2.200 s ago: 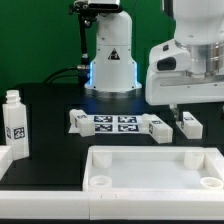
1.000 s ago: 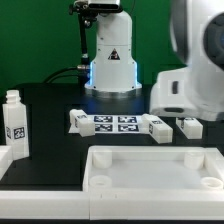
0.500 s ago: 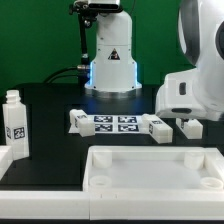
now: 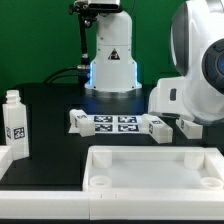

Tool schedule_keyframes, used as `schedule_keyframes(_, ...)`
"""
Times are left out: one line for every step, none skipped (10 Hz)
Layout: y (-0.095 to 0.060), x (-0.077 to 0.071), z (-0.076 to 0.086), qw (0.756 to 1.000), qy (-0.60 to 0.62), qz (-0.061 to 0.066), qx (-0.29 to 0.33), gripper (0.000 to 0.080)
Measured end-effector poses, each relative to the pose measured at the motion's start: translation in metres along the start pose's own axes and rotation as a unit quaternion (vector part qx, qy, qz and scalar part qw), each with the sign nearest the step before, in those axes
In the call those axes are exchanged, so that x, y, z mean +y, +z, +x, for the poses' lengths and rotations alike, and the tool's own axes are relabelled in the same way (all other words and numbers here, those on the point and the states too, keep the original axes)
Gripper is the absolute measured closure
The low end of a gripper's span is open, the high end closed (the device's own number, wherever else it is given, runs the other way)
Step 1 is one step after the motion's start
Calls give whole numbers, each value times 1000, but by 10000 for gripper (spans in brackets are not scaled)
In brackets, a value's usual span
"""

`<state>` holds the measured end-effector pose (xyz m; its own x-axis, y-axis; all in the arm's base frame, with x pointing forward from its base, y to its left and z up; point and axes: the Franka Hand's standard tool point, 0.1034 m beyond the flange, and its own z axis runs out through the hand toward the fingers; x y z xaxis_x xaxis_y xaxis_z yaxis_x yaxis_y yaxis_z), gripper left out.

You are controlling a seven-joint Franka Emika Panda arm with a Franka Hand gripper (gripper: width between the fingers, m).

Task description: Assemble desk

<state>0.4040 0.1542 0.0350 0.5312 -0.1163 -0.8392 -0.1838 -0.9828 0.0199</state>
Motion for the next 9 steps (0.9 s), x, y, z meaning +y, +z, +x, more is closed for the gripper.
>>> schedule_keyframes(3, -1, 2, 1000, 0, 0, 2, 151)
schedule_keyframes(14, -2, 5, 1000, 0, -2, 5, 151)
schedule_keyframes(22, -2, 6, 1000, 1, -4, 1, 151)
schedule_keyframes(31, -5, 7, 1000, 7, -8, -5, 151)
schedule_keyframes(34, -7, 6, 1000, 8, -9, -7, 151)
schedule_keyframes(33, -6, 7, 1000, 8, -7, -6, 151)
schedule_keyframes(32, -5, 7, 1000, 9, -7, -7, 242)
schedule_keyframes(32, -5, 8, 1000, 9, -6, -7, 242)
schedule_keyframes(32, -4, 8, 1000, 10, -6, -7, 423)
